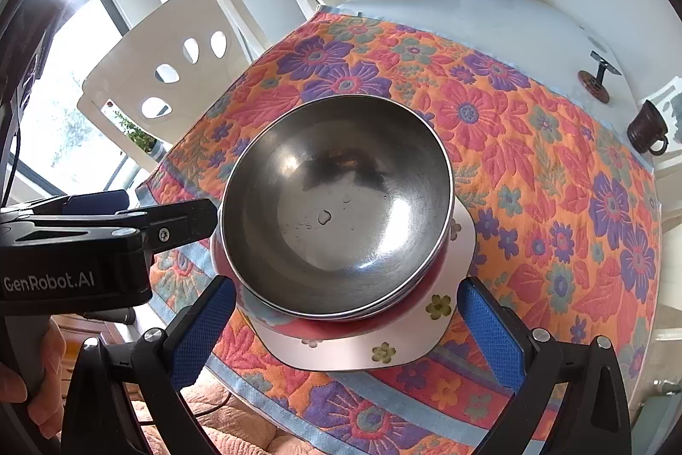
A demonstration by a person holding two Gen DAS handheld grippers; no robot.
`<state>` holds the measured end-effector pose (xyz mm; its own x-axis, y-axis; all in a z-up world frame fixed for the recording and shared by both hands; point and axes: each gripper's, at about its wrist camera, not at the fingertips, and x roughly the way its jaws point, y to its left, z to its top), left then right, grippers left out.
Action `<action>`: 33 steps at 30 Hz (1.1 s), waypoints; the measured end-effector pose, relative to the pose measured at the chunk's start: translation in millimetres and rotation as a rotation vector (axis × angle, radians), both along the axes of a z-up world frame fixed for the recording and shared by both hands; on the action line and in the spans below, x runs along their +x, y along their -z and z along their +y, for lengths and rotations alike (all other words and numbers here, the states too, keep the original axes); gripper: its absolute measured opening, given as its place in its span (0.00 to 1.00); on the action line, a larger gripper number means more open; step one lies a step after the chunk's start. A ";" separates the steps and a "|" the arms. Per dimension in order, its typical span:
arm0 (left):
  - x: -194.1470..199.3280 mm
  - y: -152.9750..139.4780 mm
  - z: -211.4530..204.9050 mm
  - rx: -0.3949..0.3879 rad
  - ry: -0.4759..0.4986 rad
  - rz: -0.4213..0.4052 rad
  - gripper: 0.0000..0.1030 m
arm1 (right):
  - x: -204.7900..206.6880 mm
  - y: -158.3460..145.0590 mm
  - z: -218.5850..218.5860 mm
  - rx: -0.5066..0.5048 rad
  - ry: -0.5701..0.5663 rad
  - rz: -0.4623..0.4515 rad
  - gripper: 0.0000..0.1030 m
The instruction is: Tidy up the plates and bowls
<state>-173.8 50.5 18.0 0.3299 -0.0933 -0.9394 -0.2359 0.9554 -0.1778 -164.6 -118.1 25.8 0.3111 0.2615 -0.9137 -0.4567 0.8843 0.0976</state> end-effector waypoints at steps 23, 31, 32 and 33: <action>4.1 -1.5 -20.0 0.052 0.045 -0.016 0.99 | -0.6 -1.4 -16.1 0.018 0.019 0.004 1.00; 5.6 -2.3 -17.3 0.055 0.052 -0.026 0.99 | -1.8 0.4 -16.9 0.013 0.040 0.012 1.00; 5.6 -2.9 -17.2 0.058 0.052 -0.030 0.99 | -1.9 0.6 -16.9 0.013 0.043 0.013 1.00; 6.0 -3.5 -17.1 0.060 0.055 -0.034 0.99 | -2.0 0.8 -17.0 0.012 0.045 0.014 1.00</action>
<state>-167.9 33.4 21.5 0.3578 -0.0558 -0.9321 -0.1781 0.9758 -0.1268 -166.6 -135.1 25.0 0.3100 0.2587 -0.9149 -0.4150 0.9026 0.1146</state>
